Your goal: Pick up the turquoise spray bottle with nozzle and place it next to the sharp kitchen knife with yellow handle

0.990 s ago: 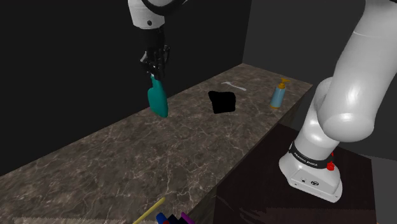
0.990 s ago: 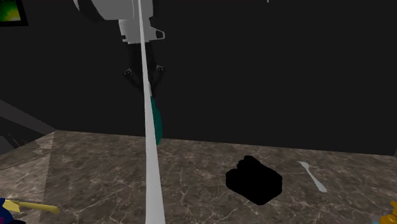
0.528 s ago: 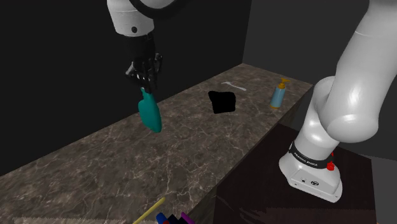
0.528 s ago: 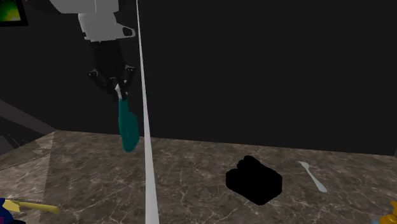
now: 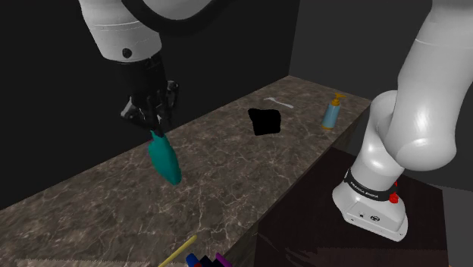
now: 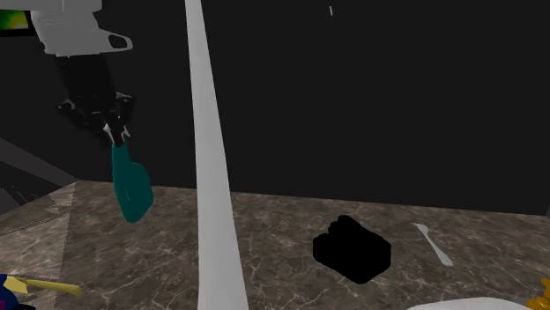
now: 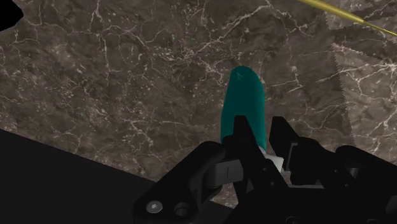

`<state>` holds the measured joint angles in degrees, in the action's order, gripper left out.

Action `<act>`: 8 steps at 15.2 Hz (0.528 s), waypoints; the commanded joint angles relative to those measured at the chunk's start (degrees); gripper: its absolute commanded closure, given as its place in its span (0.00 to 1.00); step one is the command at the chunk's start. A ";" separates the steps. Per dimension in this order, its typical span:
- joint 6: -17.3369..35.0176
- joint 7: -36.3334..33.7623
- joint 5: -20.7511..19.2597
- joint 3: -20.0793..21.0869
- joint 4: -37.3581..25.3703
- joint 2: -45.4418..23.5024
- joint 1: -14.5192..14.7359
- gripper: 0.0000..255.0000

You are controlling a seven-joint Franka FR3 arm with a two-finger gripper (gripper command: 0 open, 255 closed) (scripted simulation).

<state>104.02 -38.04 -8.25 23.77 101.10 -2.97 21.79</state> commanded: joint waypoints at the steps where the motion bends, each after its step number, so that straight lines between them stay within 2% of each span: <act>1: -1.04 -3.13 -0.80 1.37 -2.23 -1.73 1.64 1.00; 6: -3.48 -10.45 -3.14 4.32 -7.83 -6.45 6.09 1.00; 8: -3.02 -11.29 -3.45 4.52 -7.75 -7.02 6.60 1.00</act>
<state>100.66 -48.67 -11.44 28.14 93.36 -9.49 28.05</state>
